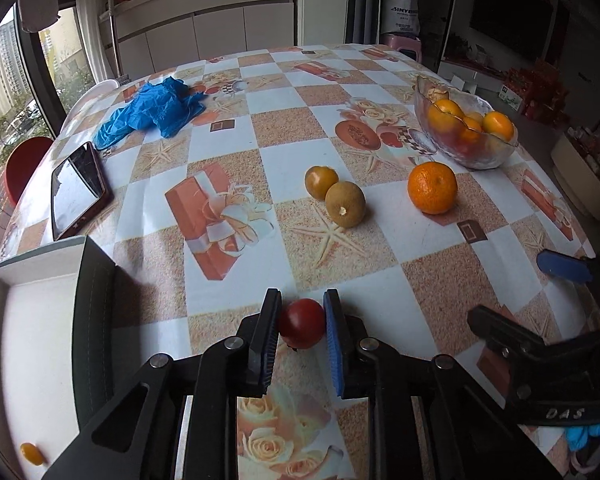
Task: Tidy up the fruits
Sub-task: 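Close the left tool on a red tomato on the table, then grasp the large orange with the right tool while the left tool holds the red tomato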
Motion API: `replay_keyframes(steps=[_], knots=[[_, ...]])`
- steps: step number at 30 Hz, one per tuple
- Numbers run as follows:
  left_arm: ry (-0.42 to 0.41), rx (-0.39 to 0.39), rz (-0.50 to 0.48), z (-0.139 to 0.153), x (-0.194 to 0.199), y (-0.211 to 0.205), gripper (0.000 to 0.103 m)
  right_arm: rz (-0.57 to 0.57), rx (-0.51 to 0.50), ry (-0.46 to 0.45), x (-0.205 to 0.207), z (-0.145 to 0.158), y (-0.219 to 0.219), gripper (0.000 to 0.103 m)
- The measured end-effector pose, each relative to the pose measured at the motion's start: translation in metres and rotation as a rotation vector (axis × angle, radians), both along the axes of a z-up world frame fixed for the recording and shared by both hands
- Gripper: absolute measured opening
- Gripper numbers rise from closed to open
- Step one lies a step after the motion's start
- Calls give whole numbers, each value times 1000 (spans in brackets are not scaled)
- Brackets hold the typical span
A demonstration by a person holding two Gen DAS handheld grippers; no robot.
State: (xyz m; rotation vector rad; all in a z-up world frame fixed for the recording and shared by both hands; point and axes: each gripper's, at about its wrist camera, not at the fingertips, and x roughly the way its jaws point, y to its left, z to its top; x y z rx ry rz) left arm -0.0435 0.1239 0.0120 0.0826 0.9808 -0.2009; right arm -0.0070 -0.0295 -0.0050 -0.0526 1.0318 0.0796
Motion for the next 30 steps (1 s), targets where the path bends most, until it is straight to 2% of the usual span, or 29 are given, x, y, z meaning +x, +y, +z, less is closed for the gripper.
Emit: replay_keyframes(steps=[6, 11, 12, 14, 17, 18, 19, 23, 30], knots=[[-6, -13, 11, 0, -37, 16, 23, 14, -5, -33, 35, -2, 22, 102], [-13, -18, 13, -1, -51, 20, 23, 25, -3, -76, 58, -4, 36, 101], [-15, -19, 12, -1, -51, 21, 23, 28, -1, -81, 61, -3, 38, 98], [-17, -21, 9, -1, -51, 21, 23, 33, 5, -96, 64, 0, 40, 86], [-15, -22, 14, -1, -51, 22, 23, 45, 16, -112, 67, 3, 42, 63], [-14, -22, 14, -1, -51, 21, 23, 44, 18, -118, 65, 4, 41, 48], [-14, -22, 14, -1, -51, 22, 23, 41, 30, -118, 64, 5, 39, 40], [-16, -21, 12, -1, -51, 21, 23, 37, 81, -104, 45, 7, 30, 40], [-10, -25, 17, -1, -55, 21, 23, 49, 137, -58, -14, 11, 15, 40]])
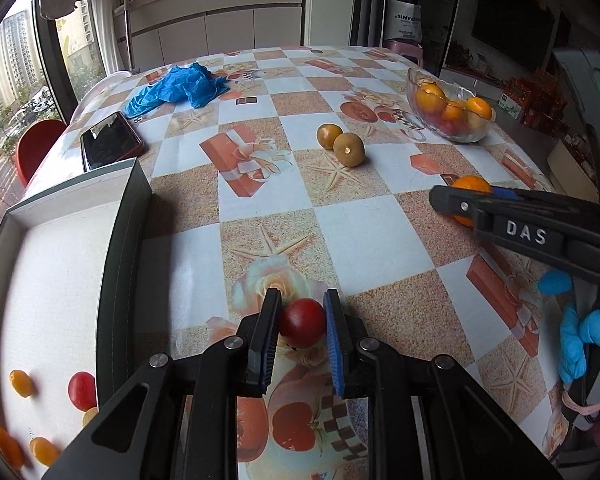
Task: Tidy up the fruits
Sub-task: 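Grasp the large orange with the right tool while the left tool holds the red tomato, then carry the red tomato and the orange over the white tray with both tools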
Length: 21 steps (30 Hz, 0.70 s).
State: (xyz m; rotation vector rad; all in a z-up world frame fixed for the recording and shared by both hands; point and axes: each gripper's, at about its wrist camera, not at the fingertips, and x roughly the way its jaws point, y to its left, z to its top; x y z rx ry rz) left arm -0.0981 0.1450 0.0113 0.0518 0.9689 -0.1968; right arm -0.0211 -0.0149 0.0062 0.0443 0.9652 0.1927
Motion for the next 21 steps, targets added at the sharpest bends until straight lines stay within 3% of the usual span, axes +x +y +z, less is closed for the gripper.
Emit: replay_keyframes(steps=[7, 12, 21], knots=[[43, -86, 30, 2, -21, 11, 23, -24, 33, -9, -43, 12, -15, 40], [56, -102, 25, 4, -40, 15, 23, -35, 51, 4, -63, 11, -17, 40], [13, -124, 11, 24, -63, 21, 23, -30, 63, -4, -88, 20, -12, 40]])
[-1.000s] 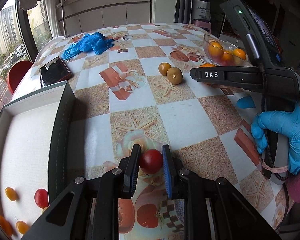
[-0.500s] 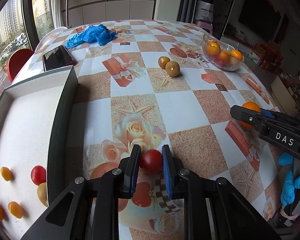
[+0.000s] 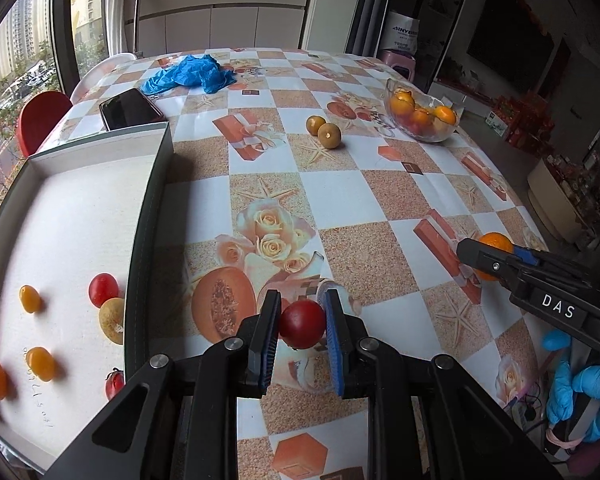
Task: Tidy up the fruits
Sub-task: 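Carry the red tomato and the orange over the white tray with both tools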
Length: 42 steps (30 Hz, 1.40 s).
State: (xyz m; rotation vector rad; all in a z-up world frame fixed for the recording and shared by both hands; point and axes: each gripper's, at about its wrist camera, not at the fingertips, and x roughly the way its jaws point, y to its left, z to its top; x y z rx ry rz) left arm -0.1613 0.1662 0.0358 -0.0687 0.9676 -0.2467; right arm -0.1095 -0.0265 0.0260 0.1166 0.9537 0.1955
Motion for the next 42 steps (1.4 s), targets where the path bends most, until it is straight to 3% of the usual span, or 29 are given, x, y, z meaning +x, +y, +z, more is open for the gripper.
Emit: replay_keyframes(steps=[14, 42], knots=[[-74, -54, 38, 26, -20, 34, 23, 50, -12, -17, -15, 19, 38, 40], [-125, -90, 207, 28, -30, 138, 23, 293, -66, -28, -13, 40, 171, 40]])
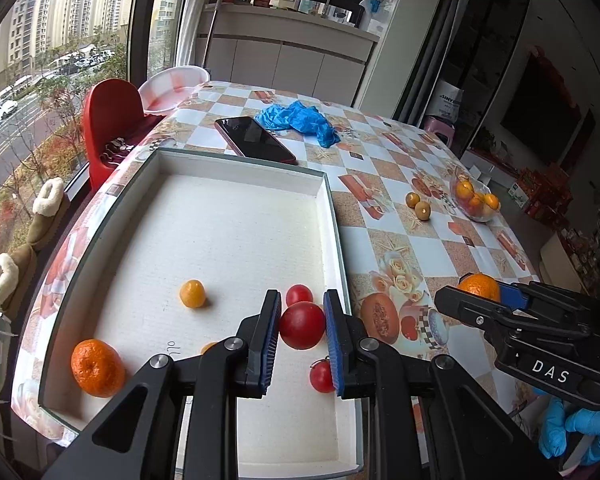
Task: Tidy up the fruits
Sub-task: 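Carry the red tomato and the orange over the white tray with both tools, then open the left tool to drop the red tomato in the tray while the right tool holds the orange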
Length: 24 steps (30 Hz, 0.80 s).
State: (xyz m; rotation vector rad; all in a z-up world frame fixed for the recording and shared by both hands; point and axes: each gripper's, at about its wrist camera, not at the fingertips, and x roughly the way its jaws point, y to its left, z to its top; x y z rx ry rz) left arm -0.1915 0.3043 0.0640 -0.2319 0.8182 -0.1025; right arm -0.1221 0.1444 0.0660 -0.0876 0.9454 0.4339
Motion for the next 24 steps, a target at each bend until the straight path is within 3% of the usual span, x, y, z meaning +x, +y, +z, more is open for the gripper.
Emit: replay_keyframes(steps=[24], knots=[[31, 23, 99, -15, 36, 53, 23, 111, -14, 53, 36, -15, 67, 40]])
